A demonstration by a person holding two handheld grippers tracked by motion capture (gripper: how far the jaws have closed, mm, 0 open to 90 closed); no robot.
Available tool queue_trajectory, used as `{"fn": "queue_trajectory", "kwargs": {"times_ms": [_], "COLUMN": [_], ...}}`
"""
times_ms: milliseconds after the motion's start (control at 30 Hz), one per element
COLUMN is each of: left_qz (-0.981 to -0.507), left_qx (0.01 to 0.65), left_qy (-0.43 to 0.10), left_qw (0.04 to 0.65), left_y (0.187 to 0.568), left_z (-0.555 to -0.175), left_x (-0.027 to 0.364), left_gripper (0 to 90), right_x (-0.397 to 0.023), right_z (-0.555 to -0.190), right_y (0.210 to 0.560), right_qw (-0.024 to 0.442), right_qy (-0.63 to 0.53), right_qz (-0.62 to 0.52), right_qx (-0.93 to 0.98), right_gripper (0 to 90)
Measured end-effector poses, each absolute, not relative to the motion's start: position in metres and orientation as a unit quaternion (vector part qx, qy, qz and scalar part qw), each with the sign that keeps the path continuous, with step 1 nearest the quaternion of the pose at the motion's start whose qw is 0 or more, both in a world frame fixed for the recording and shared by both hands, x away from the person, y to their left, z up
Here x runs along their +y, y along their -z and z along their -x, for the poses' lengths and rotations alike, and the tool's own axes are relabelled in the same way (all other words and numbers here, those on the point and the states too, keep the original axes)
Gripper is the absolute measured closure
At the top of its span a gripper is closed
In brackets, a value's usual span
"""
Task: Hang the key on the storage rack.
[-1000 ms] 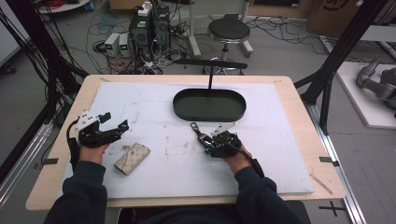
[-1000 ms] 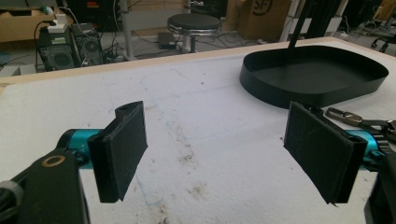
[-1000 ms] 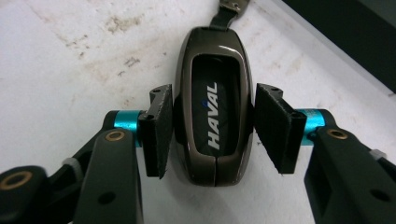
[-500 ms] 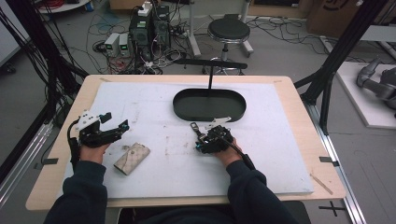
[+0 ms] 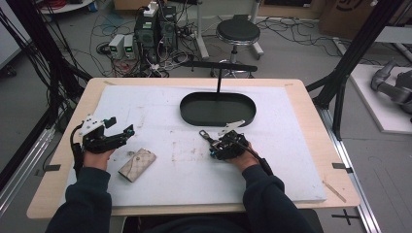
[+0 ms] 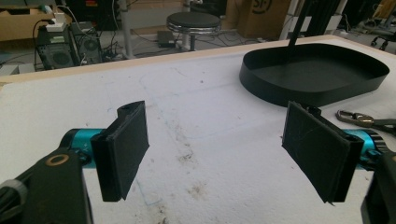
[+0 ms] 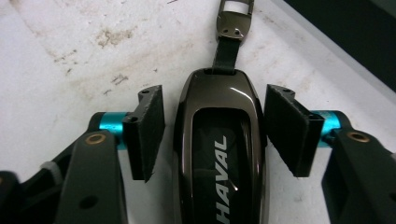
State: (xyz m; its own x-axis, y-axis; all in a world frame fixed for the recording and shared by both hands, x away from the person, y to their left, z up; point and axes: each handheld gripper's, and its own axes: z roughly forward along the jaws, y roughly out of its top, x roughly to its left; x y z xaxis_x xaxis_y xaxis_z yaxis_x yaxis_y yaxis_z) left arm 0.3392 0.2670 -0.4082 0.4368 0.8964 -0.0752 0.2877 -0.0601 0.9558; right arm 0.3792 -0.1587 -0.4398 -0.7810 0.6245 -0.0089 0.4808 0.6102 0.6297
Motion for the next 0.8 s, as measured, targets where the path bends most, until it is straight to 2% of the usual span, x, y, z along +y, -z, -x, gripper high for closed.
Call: {"fn": "queue_trajectory", "kwargs": {"times_ms": [67,167,433,800], "left_qz": [-0.667,-0.668,-0.667,-0.667], "left_qx": [0.444,0.443,0.447,0.448], "left_qy": [-0.292,-0.292,-0.292,-0.292], "left_qw": [0.522,0.522,0.52,0.519], "left_y": [0.408,0.408,0.408,0.408], "left_z": [-0.339,-0.339,-0.339,-0.339], "left_x": [0.267,0.267,0.269,0.268], "left_gripper": [22.6,22.8,22.8,23.3], "right_x": [-0.158,-0.155,-0.155,-0.189], "right_z": [-0.379,-0.377,-0.373,-0.372], "right_y": [0.44,0.436,0.431,0.392], "right_qw": [0.118,0.119,0.129,0.173], "right_qy": [-0.312,-0.3,-0.292,-0.348], "right_qz": [-0.314,-0.325,-0.327,-0.341], "right_qx": [0.889,0.889,0.89,0.856], "right_gripper": [40.8,49.7,50.0,50.1]}}
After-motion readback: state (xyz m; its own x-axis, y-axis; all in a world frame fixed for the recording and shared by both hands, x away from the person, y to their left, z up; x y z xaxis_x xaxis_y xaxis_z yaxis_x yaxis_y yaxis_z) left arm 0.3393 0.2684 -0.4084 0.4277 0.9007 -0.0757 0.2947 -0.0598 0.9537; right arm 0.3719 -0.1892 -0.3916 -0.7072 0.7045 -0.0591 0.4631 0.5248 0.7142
